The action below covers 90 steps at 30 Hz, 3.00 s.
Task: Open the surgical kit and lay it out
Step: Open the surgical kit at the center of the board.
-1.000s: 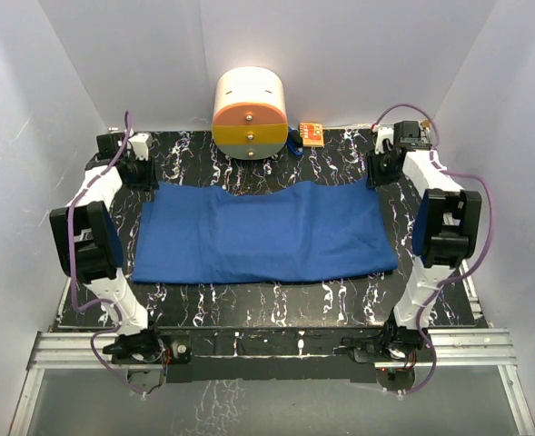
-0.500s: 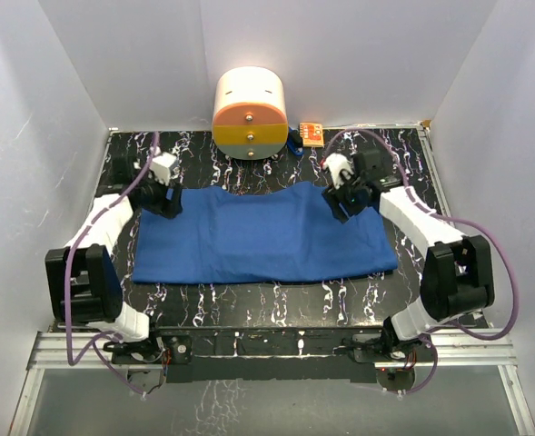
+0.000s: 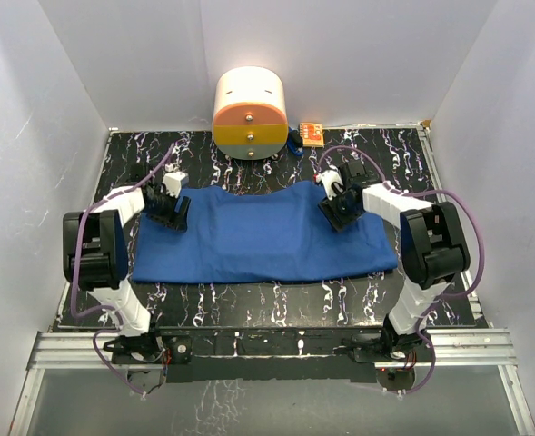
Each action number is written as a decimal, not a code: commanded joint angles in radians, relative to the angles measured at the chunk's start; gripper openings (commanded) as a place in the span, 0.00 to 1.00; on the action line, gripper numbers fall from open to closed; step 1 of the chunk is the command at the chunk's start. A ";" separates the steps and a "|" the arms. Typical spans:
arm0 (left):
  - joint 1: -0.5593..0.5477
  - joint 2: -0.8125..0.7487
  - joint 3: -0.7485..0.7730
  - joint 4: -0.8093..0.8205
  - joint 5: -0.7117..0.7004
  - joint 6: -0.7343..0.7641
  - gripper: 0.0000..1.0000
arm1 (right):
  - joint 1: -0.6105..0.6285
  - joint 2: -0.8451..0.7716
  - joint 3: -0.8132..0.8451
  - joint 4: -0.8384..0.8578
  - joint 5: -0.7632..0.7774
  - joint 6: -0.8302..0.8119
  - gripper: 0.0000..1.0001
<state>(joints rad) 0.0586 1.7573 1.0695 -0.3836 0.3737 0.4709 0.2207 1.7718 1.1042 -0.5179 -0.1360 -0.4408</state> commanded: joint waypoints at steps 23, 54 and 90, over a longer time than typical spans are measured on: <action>0.000 0.428 0.450 -0.086 -0.129 -0.079 0.67 | -0.150 0.299 0.285 0.032 0.124 0.072 0.48; 0.037 0.327 0.659 -0.011 -0.019 -0.198 0.71 | -0.367 0.664 1.048 -0.077 -0.273 0.374 0.53; 0.126 0.686 0.976 -0.120 0.198 -0.287 0.71 | -0.364 0.747 1.045 -0.131 -0.443 0.247 0.47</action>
<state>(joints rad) 0.1886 2.4107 1.9865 -0.4416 0.5053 0.1974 -0.1547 2.5088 2.1635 -0.6289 -0.5549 -0.1856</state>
